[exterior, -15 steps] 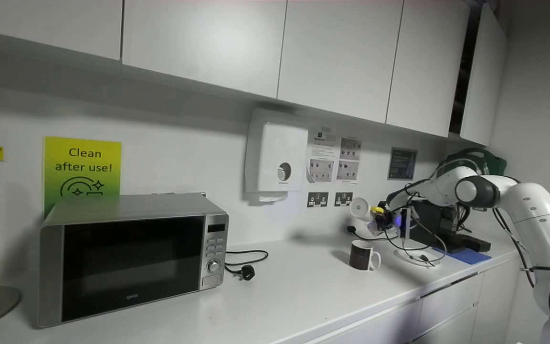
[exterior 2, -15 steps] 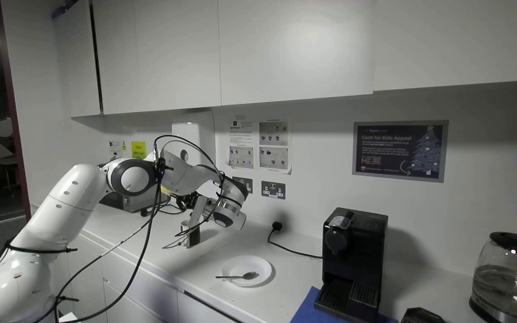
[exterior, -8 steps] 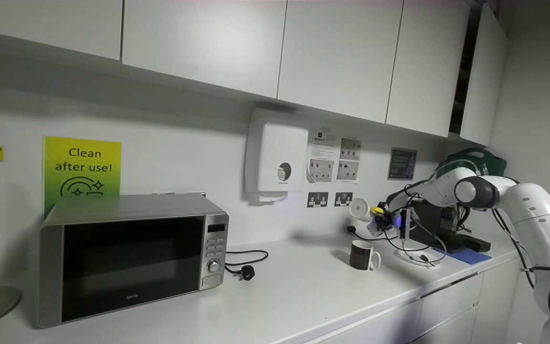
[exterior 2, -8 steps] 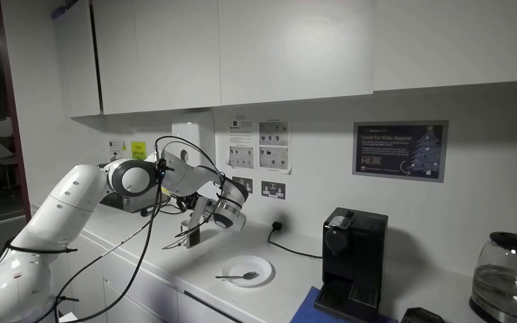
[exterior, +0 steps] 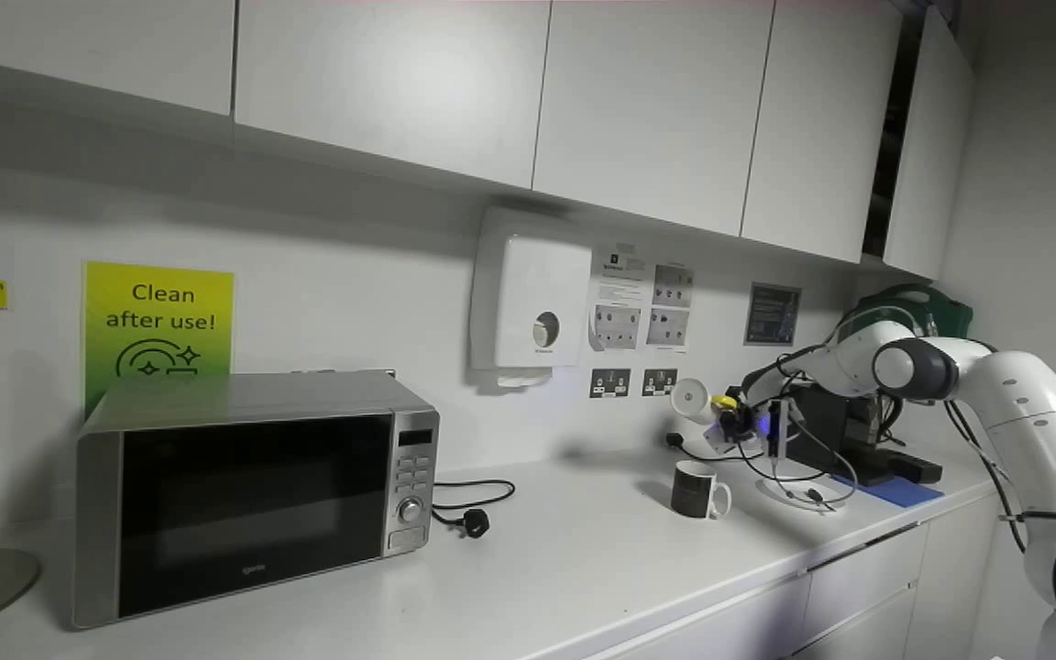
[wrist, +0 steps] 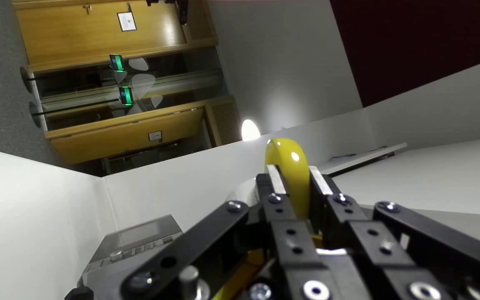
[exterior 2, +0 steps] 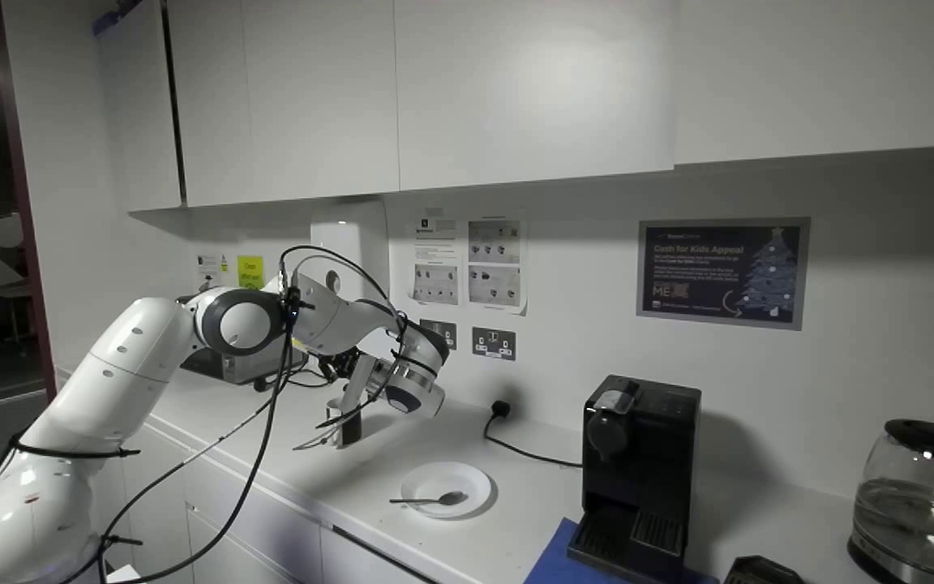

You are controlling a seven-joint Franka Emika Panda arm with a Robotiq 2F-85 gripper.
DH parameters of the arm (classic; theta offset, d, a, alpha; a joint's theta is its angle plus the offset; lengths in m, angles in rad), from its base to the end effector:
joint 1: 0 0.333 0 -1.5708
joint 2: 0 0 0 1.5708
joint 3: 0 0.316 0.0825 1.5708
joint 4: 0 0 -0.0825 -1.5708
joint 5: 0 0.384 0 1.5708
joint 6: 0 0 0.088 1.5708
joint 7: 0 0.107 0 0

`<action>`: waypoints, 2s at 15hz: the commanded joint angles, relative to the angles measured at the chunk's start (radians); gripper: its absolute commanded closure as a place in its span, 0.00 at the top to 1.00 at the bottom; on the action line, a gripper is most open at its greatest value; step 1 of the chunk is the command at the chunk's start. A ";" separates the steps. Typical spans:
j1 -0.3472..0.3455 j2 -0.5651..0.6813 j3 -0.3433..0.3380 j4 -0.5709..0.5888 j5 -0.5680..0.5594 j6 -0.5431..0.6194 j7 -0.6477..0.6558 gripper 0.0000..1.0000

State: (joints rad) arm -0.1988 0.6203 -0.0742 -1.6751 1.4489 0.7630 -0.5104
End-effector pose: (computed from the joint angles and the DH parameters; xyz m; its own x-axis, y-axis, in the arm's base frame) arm 0.5857 -0.0135 0.3427 0.8726 0.4729 -0.1225 -0.2843 0.2876 -0.9146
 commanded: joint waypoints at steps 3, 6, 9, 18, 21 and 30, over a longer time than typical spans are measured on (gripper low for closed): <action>-0.010 0.014 0.007 0.041 0.034 -0.067 0.049 0.05; -0.005 0.005 0.005 0.039 0.028 -0.060 0.048 0.05; 0.002 -0.014 -0.002 0.036 0.013 -0.045 0.037 0.05; 0.018 -0.064 -0.013 0.047 -0.040 -0.015 0.002 0.05; 0.031 -0.088 -0.019 0.044 -0.074 0.002 -0.011 0.05; 0.063 -0.177 -0.018 0.023 -0.201 0.053 -0.066 0.05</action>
State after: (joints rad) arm -0.1534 0.5189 -0.0821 -1.6211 1.2921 0.7756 -0.5386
